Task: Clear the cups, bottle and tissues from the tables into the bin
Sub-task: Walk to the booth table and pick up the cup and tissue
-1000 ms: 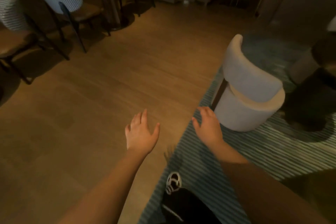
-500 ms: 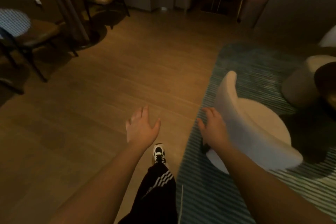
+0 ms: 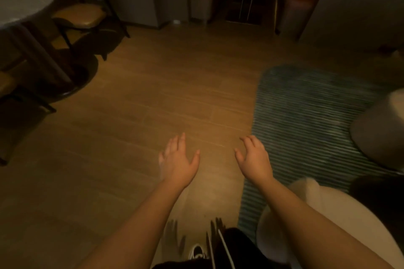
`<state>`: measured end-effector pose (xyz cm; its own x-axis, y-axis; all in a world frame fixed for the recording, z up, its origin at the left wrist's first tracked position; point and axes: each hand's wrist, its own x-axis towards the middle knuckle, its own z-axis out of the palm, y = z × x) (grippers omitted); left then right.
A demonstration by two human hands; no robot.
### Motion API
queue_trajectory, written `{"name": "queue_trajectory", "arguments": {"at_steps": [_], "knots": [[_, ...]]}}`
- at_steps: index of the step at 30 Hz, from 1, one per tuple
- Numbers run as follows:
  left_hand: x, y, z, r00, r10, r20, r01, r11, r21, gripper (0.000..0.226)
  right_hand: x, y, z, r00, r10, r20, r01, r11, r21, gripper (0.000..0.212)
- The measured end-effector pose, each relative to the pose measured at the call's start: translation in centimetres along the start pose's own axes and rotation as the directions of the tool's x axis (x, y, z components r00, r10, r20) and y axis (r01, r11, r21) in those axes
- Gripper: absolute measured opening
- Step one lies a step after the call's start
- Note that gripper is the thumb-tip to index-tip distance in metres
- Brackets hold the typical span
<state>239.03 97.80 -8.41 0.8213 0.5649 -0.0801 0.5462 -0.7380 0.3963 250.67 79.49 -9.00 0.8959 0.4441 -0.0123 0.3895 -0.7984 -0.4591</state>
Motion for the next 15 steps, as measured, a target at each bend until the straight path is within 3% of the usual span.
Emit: {"name": "queue_trajectory", "arguments": {"at_steps": [6,15], "knots": [[17.5,3.0,1.3,0.999,0.024,0.022,-0.024,1.0,-0.018,0.071,16.7,2.0,1.4,0.999,0.046,0.0,-0.046,0.999,0.023,0.045],[50.2,12.0,1.5,0.999,0.04,0.032,-0.04,0.999,-0.001,0.071,49.2,5.7,-1.5,0.998,0.048,0.038,-0.047,0.998,-0.033,0.048]]}}
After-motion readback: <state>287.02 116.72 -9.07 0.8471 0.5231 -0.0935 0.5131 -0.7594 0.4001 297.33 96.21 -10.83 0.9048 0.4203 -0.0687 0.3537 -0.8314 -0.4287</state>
